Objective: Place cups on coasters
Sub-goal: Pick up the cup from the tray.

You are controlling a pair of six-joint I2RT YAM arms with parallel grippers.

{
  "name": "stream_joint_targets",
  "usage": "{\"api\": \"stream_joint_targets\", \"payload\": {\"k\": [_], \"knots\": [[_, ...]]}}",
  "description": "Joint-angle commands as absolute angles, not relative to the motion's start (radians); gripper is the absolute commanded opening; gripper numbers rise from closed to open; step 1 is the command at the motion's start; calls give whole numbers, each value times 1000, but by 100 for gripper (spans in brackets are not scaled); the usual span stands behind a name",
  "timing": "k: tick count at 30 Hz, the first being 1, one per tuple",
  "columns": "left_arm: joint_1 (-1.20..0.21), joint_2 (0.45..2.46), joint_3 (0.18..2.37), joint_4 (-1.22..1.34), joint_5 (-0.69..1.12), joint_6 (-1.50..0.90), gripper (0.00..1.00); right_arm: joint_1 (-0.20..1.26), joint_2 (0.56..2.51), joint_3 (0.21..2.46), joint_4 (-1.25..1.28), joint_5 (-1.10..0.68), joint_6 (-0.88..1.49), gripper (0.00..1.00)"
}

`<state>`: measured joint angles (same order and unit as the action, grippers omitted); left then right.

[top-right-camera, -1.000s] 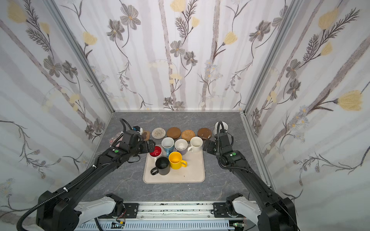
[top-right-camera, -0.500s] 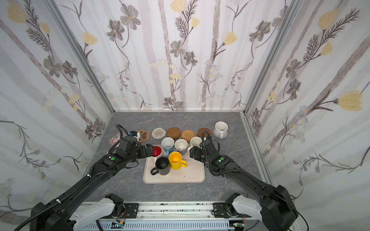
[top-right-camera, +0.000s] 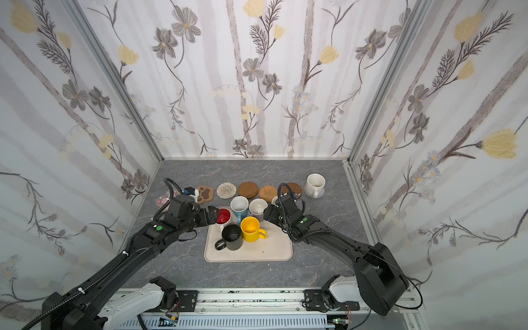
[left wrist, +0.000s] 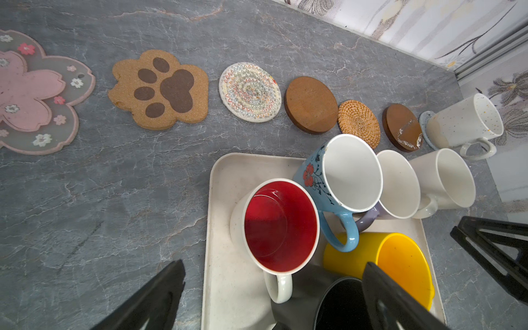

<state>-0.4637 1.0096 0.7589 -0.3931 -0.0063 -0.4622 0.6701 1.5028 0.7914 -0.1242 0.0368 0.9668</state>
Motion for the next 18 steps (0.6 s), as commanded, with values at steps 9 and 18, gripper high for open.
{"api": "stream_joint_targets", "payload": {"k": [9,18], "knots": [[-457,1006,758,-375,0,-448,100,662,1570,824,-80,91,1018,87],[-457,1012,756,-376,0,-449,100,634,1630,833,-80,92,1022,87]]}}
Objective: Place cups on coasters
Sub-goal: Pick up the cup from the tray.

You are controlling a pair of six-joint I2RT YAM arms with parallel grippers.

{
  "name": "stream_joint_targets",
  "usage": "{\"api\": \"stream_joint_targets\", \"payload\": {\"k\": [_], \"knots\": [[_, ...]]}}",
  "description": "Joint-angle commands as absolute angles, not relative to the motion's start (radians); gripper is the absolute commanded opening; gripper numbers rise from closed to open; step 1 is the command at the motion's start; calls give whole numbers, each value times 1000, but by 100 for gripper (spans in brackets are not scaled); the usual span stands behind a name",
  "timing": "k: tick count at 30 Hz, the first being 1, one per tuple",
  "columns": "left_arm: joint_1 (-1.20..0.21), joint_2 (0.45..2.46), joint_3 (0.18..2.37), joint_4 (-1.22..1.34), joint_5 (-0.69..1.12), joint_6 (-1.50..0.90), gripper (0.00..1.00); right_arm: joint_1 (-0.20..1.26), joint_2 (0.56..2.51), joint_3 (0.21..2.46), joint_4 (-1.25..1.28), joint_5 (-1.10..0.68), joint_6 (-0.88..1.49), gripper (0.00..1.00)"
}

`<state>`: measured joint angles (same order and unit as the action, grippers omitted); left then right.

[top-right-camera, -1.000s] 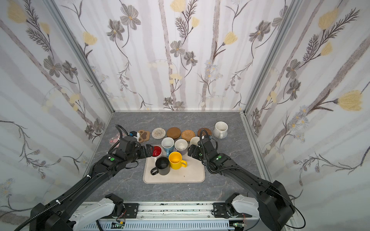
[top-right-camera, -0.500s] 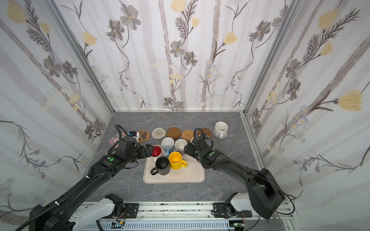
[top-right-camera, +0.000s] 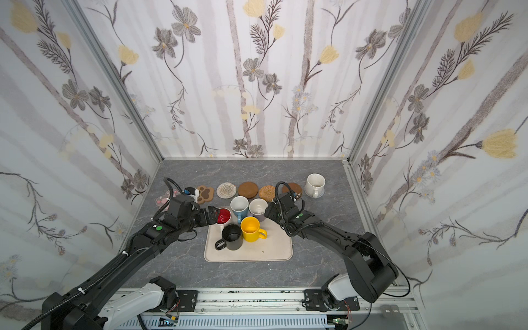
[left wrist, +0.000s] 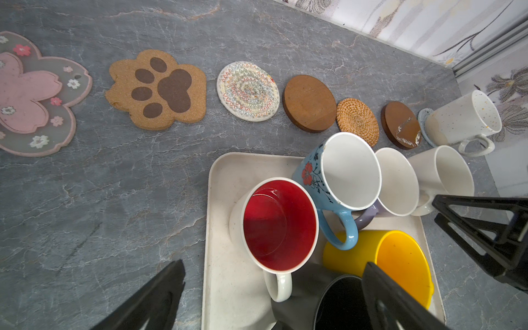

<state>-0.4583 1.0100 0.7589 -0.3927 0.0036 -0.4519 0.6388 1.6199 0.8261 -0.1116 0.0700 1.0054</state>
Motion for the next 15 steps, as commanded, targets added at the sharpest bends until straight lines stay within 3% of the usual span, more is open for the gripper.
{"api": "stream_joint_targets", "payload": {"k": [1,15], "knots": [[-457,1014,758,-376,0,-449,100,632,1633,834,-79,92,1020,87],[-453,1025,757,-376,-3,-448,100,617,1664,833,-89,124,1005,83]]}}
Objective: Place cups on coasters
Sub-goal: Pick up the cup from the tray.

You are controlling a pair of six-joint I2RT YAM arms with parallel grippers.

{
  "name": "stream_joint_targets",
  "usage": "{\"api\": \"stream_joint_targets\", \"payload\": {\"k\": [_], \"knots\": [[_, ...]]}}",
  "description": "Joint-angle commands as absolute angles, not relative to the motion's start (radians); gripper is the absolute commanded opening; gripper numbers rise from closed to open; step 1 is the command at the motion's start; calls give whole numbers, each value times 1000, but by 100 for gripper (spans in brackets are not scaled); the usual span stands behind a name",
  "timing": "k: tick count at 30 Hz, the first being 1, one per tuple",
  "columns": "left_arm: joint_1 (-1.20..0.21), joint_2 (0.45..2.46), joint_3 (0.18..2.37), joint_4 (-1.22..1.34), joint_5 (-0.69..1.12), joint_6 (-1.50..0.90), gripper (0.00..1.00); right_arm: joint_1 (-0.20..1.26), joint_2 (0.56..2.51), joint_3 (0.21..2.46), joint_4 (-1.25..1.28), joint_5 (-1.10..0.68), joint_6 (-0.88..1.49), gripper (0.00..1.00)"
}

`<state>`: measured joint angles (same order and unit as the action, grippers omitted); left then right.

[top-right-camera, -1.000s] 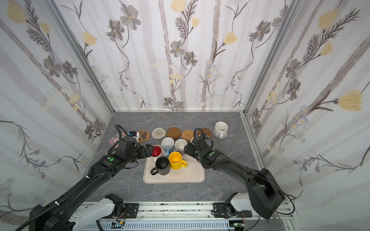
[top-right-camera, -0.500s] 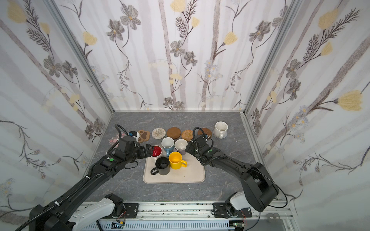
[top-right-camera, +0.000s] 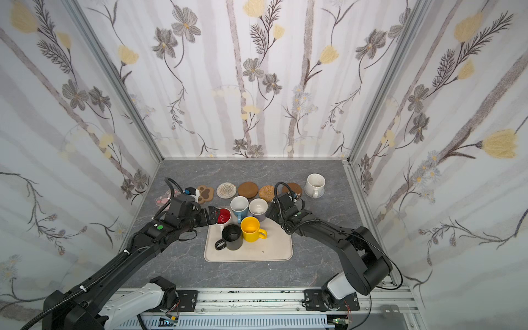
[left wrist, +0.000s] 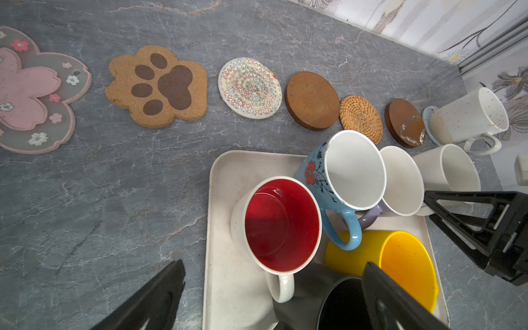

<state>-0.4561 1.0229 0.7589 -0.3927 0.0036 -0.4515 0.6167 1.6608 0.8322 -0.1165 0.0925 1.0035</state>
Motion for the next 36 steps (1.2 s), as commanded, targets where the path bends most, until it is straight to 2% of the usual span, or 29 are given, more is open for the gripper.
{"api": "stream_joint_targets", "payload": {"k": [1,18,24,32,36], "knots": [[-454,1026,758,-376,-3,-447,100,615,1663,832,-90,125,1001,81],[-452,1037,756,-376,-17,-448,100,606,1651,827,-160,137,873,52],[-452,1046,755,-376,-19,-447,100,606,1687,870,-221,161,778,33],[-451,1061,759,-376,-19,-447,100,606,1732,942,-306,211,692,30],[-448,1065,759,-376,-20,-446,100,606,1755,963,-328,223,666,24]]}}
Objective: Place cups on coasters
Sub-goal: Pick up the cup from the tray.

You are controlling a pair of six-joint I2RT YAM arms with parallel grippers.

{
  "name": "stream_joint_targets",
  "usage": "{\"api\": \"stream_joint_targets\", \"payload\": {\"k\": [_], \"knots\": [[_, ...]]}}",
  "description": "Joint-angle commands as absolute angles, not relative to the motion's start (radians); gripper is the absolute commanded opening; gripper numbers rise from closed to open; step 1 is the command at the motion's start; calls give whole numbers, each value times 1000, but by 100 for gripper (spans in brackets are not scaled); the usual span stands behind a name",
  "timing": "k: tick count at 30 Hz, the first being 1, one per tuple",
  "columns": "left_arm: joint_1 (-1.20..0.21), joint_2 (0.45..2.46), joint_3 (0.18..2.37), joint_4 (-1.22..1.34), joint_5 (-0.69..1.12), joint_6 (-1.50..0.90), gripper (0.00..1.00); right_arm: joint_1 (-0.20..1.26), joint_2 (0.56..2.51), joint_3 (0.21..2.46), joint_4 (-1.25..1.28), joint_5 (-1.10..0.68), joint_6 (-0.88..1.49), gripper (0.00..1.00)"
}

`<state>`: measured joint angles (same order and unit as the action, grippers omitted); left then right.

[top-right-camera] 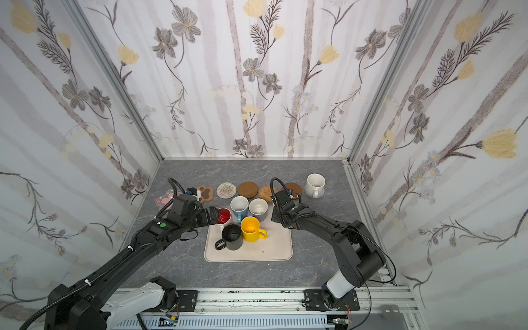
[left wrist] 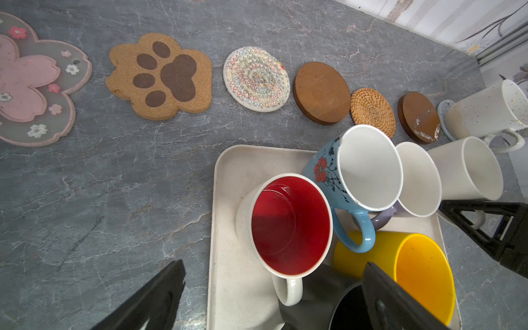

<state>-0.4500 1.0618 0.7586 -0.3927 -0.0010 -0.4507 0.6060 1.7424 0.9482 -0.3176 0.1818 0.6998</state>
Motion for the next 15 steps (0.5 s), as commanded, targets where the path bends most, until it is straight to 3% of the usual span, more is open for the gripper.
{"api": "stream_joint_targets", "payload": {"k": [1,8,15], "knots": [[-448,1066,759,-376,-20,-446,100,606,1758,966,-331,225,660,21],[-443,1074,760,-375,-27,-443,100,606,1758,981,-344,221,615,1],[-438,1097,789,-376,-28,-420,100,607,1733,1014,-374,226,536,0]]}}
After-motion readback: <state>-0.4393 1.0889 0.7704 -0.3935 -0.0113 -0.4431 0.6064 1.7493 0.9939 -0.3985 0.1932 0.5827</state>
